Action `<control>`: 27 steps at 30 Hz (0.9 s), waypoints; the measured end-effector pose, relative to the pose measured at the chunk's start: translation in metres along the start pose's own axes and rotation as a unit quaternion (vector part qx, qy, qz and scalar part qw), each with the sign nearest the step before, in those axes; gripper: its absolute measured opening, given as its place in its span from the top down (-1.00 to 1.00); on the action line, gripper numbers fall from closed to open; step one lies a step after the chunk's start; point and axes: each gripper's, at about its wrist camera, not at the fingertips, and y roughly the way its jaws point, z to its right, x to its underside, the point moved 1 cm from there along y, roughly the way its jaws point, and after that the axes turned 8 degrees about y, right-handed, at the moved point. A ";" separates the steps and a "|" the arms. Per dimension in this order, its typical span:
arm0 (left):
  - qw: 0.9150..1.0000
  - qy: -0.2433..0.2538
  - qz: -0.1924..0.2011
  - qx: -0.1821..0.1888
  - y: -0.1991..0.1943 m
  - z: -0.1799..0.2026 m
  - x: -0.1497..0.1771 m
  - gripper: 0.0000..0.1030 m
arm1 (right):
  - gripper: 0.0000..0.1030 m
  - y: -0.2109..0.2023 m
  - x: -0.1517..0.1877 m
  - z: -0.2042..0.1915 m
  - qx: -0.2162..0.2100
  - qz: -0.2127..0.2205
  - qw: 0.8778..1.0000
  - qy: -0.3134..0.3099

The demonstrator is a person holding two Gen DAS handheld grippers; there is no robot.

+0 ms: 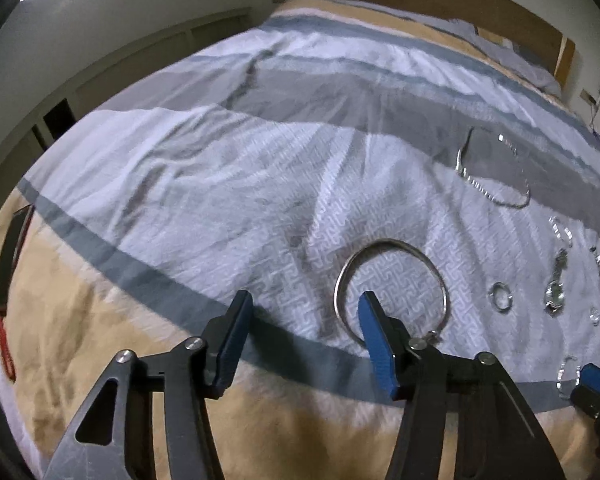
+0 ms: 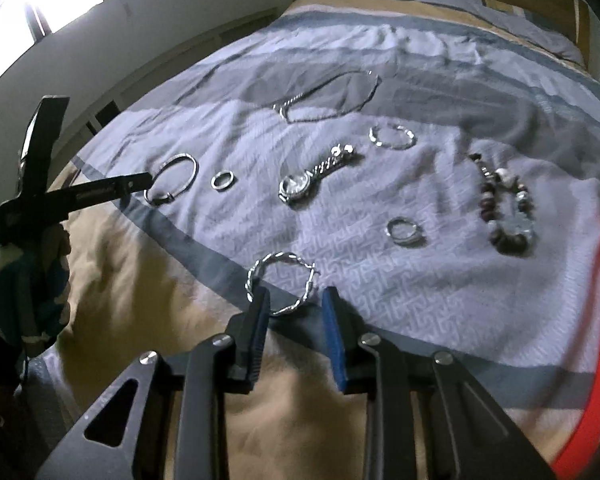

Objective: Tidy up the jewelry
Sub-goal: 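Grasp the silver bangle with the left tool while the right tool grasps the twisted silver ring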

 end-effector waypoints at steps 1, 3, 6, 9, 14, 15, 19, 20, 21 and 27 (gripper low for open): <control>1.000 0.003 -0.002 -0.001 0.004 0.002 0.001 -0.04 | 0.58 0.002 0.000 0.000 0.001 -0.001 1.000 -0.002; 1.000 0.007 -0.003 -0.002 0.009 0.004 0.002 -0.04 | 0.65 0.008 -0.001 0.000 0.004 -0.004 1.000 -0.006; 1.000 0.013 -0.007 -0.005 0.016 0.007 0.001 -0.04 | 0.72 0.016 -0.003 0.001 0.006 -0.008 1.000 -0.008; 1.000 0.026 -0.011 -0.012 0.022 0.011 0.000 -0.04 | 0.81 0.022 -0.005 0.000 0.008 -0.010 1.000 -0.013; 0.999 0.041 -0.005 0.002 0.025 0.016 -0.006 0.39 | 0.91 0.027 -0.007 -0.001 0.014 -0.006 1.000 -0.021; 0.999 0.046 -0.004 0.000 0.024 0.018 -0.007 0.52 | 0.91 0.025 -0.007 -0.001 0.015 -0.002 1.000 -0.021; 0.999 0.047 0.001 0.010 0.019 0.019 -0.009 0.91 | 0.92 0.014 -0.005 -0.004 0.015 0.020 0.999 -0.020; 0.999 0.044 0.003 0.011 0.016 0.018 -0.009 0.92 | 0.92 0.008 -0.004 -0.004 0.014 0.026 0.999 -0.018; 0.999 0.040 0.003 0.011 0.014 0.017 -0.009 0.92 | 0.92 0.004 -0.004 -0.004 0.012 0.031 0.999 -0.017; 0.999 0.038 0.016 0.010 -0.014 0.017 -0.006 0.92 | 0.92 -0.038 -0.004 -0.010 0.014 0.066 0.998 -0.013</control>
